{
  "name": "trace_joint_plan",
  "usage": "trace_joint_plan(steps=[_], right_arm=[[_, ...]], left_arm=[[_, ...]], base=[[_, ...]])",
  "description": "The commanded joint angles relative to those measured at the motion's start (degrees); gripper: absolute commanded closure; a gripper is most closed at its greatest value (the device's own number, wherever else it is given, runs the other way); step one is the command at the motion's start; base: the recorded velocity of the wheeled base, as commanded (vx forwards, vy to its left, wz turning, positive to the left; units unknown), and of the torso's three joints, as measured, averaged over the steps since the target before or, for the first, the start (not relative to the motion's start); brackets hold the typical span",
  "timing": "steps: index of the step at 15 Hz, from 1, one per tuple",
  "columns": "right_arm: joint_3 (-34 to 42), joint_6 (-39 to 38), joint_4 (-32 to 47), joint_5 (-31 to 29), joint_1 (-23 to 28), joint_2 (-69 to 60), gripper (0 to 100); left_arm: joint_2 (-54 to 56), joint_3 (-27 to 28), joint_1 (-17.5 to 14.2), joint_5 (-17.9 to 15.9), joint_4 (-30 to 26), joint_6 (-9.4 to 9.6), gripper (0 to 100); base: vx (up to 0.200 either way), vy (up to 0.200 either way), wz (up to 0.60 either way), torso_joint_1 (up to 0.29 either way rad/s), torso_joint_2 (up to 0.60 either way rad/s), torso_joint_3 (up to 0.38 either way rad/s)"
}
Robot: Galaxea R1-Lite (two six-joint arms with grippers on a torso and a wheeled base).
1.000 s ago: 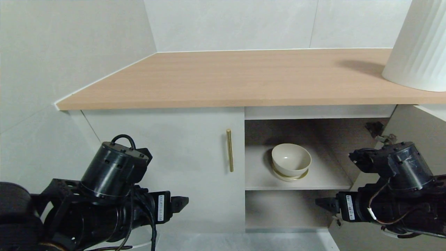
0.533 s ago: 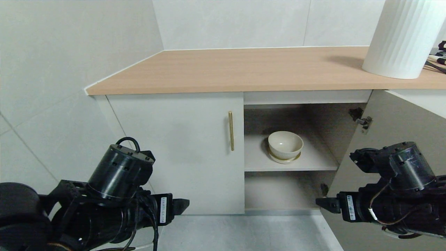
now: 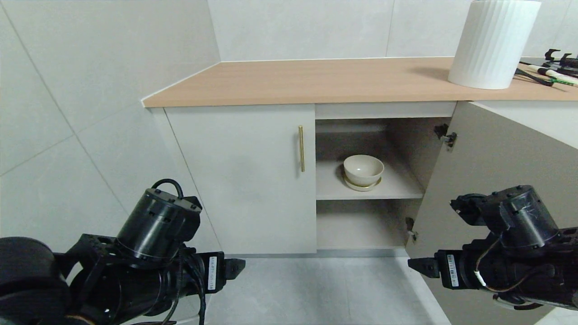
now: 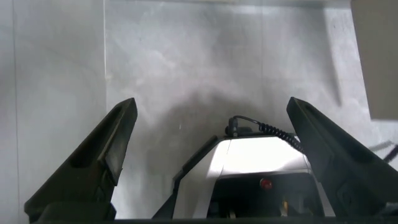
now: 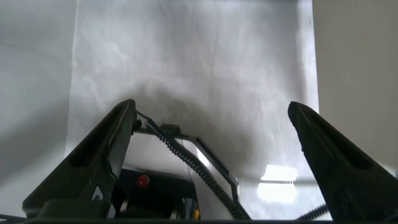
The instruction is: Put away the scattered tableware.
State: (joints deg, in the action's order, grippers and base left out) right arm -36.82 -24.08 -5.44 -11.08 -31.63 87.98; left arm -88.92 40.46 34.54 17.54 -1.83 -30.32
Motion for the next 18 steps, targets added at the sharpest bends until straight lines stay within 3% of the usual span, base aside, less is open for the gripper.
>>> trace_joint_plan(steps=[1,13,18], right_arm=[[0.0,0.0,0.0,0.0,0.0,0.6,0],[0.0,0.1,0.2,-0.1,0.0,-0.6,0],[-0.6,8.0,13.9,1.9,0.0,-9.0,0]], left_arm=[[-0.8,0.1,0.0,0.7,0.1,0.0,0],[-0.2,0.0,0.4,1.1,0.1,0.08,0],[-0.2,-0.2,0.9,2.9,0.0,0.87,0]], base=[[-0.2,0.0,0.0,0.002,0.0,0.002],[0.0,0.0,0.0,0.0,0.0,0.0],[0.0,-0.2,0.0,0.001,0.0,0.003]])
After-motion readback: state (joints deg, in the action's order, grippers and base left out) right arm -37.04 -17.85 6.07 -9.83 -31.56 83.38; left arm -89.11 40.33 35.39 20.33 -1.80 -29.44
